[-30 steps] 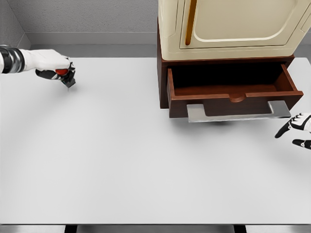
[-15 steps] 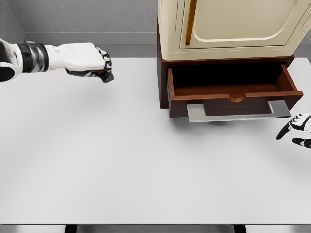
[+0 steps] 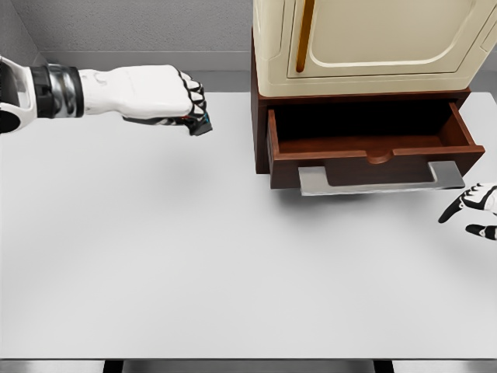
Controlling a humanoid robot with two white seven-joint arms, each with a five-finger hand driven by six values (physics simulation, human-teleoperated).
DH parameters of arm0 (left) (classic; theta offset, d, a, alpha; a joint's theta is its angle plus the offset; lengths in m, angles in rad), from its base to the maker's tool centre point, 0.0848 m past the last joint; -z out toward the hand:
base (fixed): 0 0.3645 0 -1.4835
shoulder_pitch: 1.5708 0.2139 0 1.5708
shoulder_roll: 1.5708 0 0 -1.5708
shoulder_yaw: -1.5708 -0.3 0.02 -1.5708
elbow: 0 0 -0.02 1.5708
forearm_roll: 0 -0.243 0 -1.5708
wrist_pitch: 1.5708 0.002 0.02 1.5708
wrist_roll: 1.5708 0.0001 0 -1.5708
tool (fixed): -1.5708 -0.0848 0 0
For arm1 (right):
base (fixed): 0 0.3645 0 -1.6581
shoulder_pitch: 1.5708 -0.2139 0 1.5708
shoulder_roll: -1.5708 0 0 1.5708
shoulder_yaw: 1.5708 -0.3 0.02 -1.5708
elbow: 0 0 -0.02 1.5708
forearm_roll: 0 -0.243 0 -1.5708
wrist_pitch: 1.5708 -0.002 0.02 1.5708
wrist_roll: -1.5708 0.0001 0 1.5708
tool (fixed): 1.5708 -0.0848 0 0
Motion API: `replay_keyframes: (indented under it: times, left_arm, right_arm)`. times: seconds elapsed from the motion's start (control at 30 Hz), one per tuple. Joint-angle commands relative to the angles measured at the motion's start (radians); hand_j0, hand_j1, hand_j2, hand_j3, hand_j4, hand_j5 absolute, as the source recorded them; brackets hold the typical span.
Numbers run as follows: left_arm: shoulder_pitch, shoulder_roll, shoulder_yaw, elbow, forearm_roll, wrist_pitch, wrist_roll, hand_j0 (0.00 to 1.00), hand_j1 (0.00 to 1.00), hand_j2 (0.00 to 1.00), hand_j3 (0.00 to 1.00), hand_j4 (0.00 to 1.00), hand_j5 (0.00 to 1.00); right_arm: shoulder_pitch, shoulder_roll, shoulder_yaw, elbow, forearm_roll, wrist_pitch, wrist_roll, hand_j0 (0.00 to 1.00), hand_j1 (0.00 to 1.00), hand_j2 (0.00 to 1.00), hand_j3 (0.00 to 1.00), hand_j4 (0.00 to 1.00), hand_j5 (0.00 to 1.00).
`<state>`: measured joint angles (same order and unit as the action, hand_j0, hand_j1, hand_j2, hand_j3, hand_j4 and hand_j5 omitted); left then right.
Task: Put the switch into the drawer with left arm, and close the drawer with right arm
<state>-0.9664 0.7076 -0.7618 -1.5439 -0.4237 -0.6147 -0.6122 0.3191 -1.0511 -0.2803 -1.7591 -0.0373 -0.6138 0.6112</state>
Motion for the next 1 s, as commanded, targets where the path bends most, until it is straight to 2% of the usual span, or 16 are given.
replay_keyframes:
  times: [0.0,0.03,0.17,0.3,0.63,0.67,0.73,0.8,0.9,0.97]
  left_arm:
    - [0.0,-0.005,0.001,-0.042,0.032,0.004,0.001,0.39,0.39,0.39,0.39,0.39,0.39]
    - [-0.002,-0.005,0.001,-0.071,0.045,0.004,0.001,0.39,0.39,0.39,0.39,0.39,0.39]
    - [-0.008,-0.01,0.003,-0.097,0.074,0.004,0.001,0.39,0.39,0.39,0.39,0.39,0.39]
    - [-0.031,-0.01,0.004,-0.117,0.16,0.004,0.001,0.39,0.39,0.39,0.39,0.39,0.39]
    - [-0.057,-0.119,0.006,-0.11,0.164,0.004,0.001,0.39,0.39,0.39,0.39,0.39,0.39]
    - [-0.057,-0.129,0.007,-0.105,0.16,0.004,0.001,0.4,0.4,0.4,0.4,0.4,0.4]
    - [-0.058,-0.185,0.009,-0.044,0.158,0.004,0.001,0.4,0.4,0.4,0.4,0.4,0.4]
    - [-0.064,-0.221,0.012,-0.036,0.158,0.004,0.001,0.4,0.4,0.4,0.4,0.4,0.4]
    - [-0.069,-0.287,0.01,0.041,0.155,0.004,0.001,0.4,0.4,0.4,0.4,0.4,0.4]
    - [-0.068,-0.316,0.006,0.044,0.148,0.004,0.001,0.4,0.4,0.4,0.4,0.4,0.4]
  right_arm:
    - [0.0,-0.001,0.001,0.0,-0.007,0.003,0.0,0.6,0.6,0.6,0.6,0.6,0.6]
    - [0.0,-0.001,0.001,0.0,-0.007,0.003,0.0,0.6,0.6,0.6,0.6,0.6,0.6]
    - [-0.002,-0.001,0.001,0.0,-0.007,0.003,0.0,0.6,0.6,0.6,0.6,0.6,0.6]
    - [-0.002,-0.001,0.003,0.0,-0.007,0.003,0.0,0.61,0.61,0.61,0.61,0.61,0.61]
    - [-0.003,-0.001,0.007,0.0,-0.007,0.003,0.0,0.61,0.61,0.61,0.61,0.61,0.61]
    - [-0.003,-0.001,0.007,0.0,-0.007,0.003,0.0,0.61,0.61,0.61,0.61,0.61,0.61]
    - [-0.005,-0.001,0.007,0.0,-0.007,0.003,0.0,0.61,0.61,0.61,0.61,0.61,0.61]
    - [-0.003,-0.001,0.007,0.0,-0.007,0.003,0.0,0.62,0.62,0.62,0.62,0.62,0.62]
    - [-0.003,-0.001,0.007,0.0,-0.007,0.003,0.0,0.62,0.62,0.62,0.62,0.62,0.62]
    - [-0.005,-0.001,0.007,0.001,-0.007,0.003,0.0,0.62,0.62,0.62,0.62,0.62,0.62]
